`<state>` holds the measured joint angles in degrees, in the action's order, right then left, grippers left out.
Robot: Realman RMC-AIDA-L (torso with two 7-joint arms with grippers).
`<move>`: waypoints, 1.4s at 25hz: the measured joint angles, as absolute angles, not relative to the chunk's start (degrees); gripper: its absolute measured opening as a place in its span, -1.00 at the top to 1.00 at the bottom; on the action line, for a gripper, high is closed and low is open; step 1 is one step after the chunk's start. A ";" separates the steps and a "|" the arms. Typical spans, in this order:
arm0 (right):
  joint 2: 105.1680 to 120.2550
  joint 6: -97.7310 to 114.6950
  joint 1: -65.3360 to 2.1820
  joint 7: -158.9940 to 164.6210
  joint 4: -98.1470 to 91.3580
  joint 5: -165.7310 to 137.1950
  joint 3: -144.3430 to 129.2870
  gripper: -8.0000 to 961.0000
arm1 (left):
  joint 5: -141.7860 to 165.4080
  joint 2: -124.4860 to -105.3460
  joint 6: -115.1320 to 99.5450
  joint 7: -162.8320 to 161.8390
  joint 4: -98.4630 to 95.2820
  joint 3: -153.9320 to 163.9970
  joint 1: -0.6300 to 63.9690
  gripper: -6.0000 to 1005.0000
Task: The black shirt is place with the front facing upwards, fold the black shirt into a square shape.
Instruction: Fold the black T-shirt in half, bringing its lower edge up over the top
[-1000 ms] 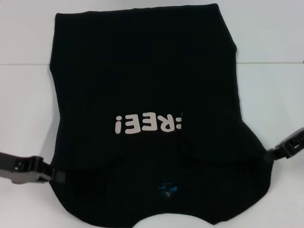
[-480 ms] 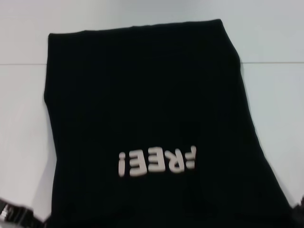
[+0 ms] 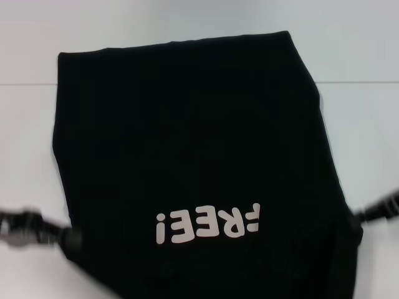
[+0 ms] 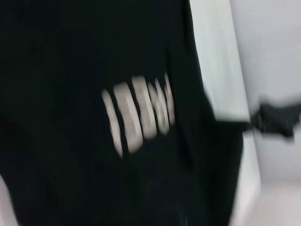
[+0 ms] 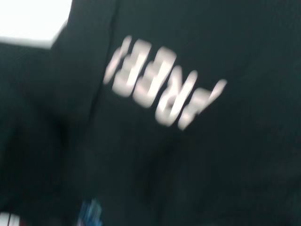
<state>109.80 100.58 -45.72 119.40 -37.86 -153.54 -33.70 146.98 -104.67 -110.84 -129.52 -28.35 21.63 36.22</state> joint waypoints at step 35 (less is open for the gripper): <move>117.83 47.11 -46.24 105.39 -25.68 -114.87 -25.67 0.91 | 129.23 -112.54 -58.94 -120.69 -24.39 0.11 40.22 0.92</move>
